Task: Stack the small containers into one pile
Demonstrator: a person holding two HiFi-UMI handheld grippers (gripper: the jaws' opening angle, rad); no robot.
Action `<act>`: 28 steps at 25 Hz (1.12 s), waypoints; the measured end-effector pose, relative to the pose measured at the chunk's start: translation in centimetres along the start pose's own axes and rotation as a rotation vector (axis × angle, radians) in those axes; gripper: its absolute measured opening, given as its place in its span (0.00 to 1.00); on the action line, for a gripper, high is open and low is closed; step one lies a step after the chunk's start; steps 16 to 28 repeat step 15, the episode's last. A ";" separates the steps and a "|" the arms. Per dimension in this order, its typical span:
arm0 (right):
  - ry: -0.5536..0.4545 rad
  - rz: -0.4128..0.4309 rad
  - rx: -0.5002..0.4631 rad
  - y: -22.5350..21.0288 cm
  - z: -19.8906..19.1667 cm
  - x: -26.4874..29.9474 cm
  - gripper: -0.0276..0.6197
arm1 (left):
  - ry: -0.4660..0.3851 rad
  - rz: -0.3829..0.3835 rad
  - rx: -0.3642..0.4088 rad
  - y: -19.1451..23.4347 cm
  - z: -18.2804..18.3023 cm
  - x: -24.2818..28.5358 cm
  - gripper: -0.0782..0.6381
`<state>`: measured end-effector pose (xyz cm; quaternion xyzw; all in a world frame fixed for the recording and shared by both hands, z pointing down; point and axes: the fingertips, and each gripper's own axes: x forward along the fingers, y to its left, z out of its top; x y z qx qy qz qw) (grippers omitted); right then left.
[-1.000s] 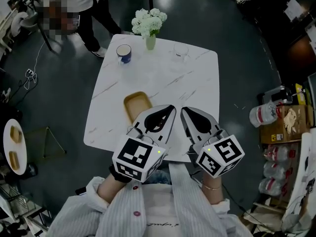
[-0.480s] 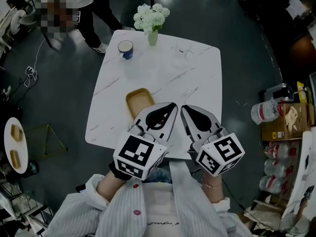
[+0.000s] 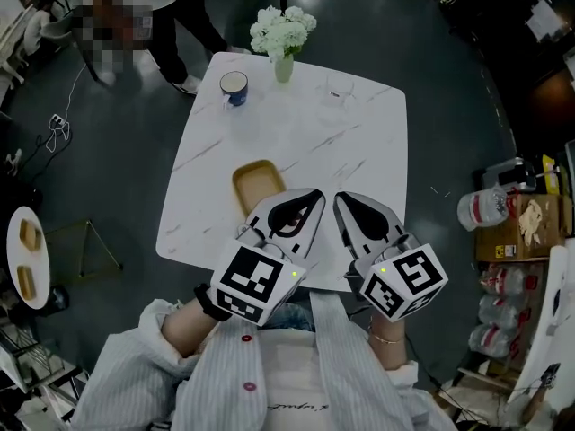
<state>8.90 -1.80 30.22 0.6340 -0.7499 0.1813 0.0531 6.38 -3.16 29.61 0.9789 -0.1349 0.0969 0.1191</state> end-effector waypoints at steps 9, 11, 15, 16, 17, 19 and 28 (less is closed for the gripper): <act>0.002 0.013 -0.006 -0.1 0.1 0.0 0.06 | 0.018 -0.007 0.070 0.7 0.0 0.6 0.13; 0.001 0.007 -0.004 -0.5 0.2 -0.2 0.06 | 0.032 -0.018 0.086 0.7 -0.1 0.9 0.13; -0.009 -0.015 -0.005 -1.4 0.5 -0.7 0.06 | 0.049 -0.058 0.114 0.2 -0.4 1.6 0.13; -0.009 -0.015 -0.005 -1.4 0.5 -0.7 0.06 | 0.049 -0.058 0.114 0.2 -0.4 1.6 0.13; -0.009 -0.015 -0.005 -1.4 0.5 -0.7 0.06 | 0.049 -0.058 0.114 0.2 -0.4 1.6 0.13; -0.009 -0.015 -0.005 -1.4 0.5 -0.7 0.06 | 0.049 -0.058 0.114 0.2 -0.4 1.6 0.13; -0.009 -0.015 -0.005 -1.4 0.5 -0.7 0.06 | 0.049 -0.058 0.114 0.2 -0.4 1.6 0.13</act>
